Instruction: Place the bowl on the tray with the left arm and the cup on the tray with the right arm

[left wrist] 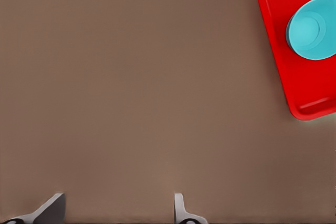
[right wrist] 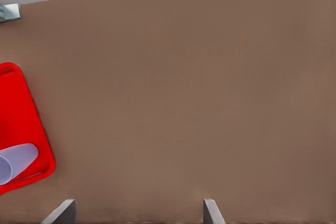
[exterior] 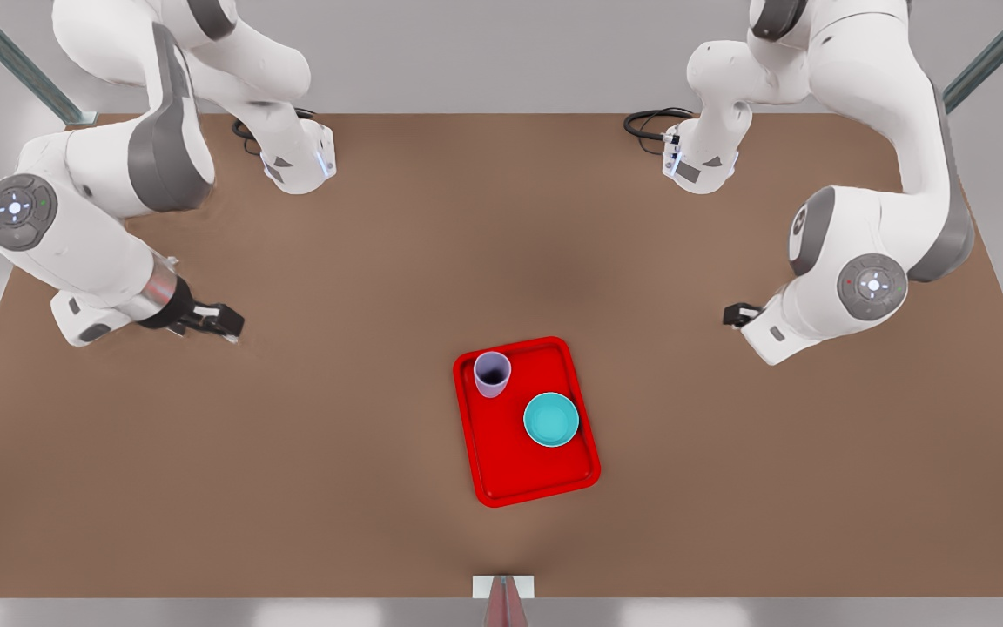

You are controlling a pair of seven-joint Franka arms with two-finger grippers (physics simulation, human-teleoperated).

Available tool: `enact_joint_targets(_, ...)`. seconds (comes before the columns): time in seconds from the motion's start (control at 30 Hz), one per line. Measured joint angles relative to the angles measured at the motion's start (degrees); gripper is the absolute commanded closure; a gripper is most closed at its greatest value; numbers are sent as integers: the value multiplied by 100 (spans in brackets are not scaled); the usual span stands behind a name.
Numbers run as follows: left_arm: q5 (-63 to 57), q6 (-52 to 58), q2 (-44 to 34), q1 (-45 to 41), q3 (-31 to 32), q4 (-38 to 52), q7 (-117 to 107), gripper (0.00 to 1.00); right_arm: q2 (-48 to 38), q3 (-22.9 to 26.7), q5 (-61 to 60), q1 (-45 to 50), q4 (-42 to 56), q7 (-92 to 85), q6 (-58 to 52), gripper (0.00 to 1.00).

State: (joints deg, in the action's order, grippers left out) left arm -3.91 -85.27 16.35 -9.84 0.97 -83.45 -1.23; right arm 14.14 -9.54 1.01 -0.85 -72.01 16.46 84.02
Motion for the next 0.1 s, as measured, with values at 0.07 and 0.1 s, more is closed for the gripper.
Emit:
enact_joint_targets(0.07, 21, 18, 0, 2, 0, 3, 0, 0, -396, 373, -67, 31, -491, -489, -47, 0)
enact_joint_targets(0.1, 28, 26, 0, 6, 4, 4, -8, 0, -420, 393, -155, -26, -600, -539, 23, 0)
